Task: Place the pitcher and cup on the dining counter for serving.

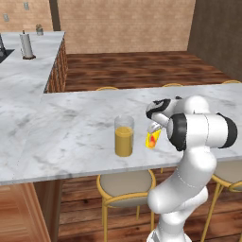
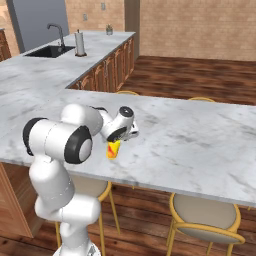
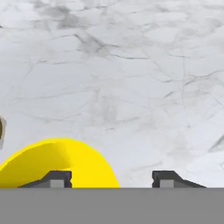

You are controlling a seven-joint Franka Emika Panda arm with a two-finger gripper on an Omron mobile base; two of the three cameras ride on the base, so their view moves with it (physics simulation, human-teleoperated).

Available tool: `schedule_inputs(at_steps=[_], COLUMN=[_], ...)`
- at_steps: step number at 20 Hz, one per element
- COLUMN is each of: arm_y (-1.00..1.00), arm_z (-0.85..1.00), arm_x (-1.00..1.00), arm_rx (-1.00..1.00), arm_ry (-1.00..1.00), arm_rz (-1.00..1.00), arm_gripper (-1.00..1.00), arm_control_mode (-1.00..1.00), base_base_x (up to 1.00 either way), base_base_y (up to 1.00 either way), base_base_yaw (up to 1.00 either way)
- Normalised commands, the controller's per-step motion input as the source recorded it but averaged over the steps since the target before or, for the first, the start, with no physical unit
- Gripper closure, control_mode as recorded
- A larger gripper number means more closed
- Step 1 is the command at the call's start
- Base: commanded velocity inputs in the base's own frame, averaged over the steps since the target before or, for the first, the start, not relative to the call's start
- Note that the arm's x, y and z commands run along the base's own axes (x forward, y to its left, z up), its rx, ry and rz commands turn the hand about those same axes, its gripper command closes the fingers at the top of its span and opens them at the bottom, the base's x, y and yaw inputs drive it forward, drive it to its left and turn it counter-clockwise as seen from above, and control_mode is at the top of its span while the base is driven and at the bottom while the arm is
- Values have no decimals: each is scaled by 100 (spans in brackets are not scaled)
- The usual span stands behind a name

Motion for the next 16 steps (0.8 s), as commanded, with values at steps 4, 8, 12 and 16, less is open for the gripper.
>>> schedule_inputs(at_steps=[4,8,12,16], arm_y=[8,3,0,0], arm_z=[27,30,60,62], arm_x=[-5,-14,-24,-58], arm_rx=[-6,-6,-5,-4], arm_ry=[0,0,-1,-7], arm_rz=[0,0,0,0], arm_gripper=[-100,-100,-100,-100], arm_control_mode=[-100,-100,-100,-100], base_base_x=[0,0,0,0], base_base_y=[0,0,0,0], base_base_yaw=[0,0,0,0])
